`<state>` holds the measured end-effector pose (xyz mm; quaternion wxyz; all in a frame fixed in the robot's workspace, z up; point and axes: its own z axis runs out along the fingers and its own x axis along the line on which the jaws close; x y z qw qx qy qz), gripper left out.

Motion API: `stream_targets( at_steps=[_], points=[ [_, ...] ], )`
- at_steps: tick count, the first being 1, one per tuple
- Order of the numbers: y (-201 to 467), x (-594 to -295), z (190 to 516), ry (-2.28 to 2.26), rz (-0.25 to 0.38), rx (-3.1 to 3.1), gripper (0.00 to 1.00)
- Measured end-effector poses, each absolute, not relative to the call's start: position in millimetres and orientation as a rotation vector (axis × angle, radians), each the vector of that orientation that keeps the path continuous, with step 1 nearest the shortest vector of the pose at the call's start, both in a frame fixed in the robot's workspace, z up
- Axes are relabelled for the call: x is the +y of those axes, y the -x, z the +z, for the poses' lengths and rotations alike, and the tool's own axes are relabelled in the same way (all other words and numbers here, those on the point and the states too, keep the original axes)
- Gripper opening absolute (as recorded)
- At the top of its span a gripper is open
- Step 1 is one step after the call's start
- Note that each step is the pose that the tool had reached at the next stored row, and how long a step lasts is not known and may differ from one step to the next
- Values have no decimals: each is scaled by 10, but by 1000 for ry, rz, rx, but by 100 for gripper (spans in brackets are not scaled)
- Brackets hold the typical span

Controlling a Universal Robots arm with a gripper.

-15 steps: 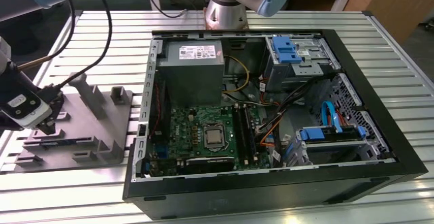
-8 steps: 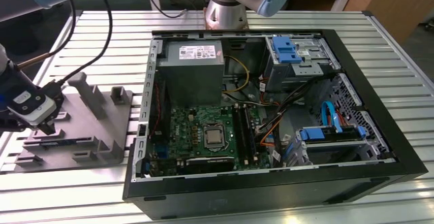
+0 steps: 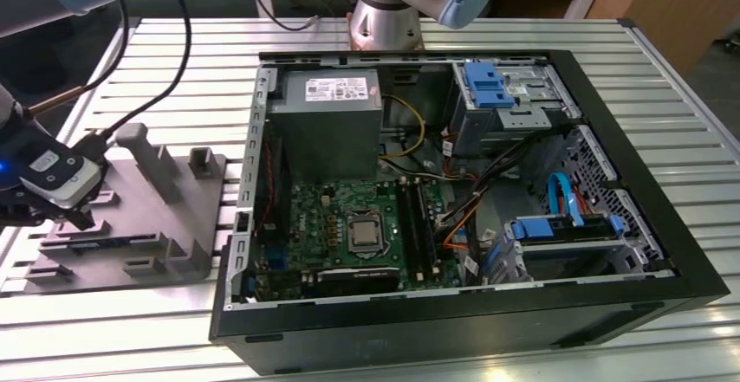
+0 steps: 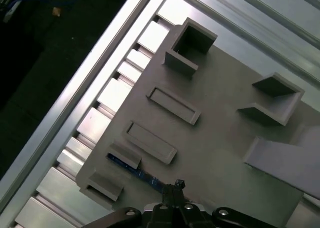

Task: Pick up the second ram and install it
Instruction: 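Pick up the second ram and move it above second insertion slot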

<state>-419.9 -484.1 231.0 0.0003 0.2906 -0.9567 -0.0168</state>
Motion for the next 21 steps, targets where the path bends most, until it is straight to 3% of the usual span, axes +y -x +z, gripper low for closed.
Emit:
stream_targets(
  at_steps=[21],
  points=[
    [4199,-4841,2310,-1251,-52,-2877,10]
  ],
)
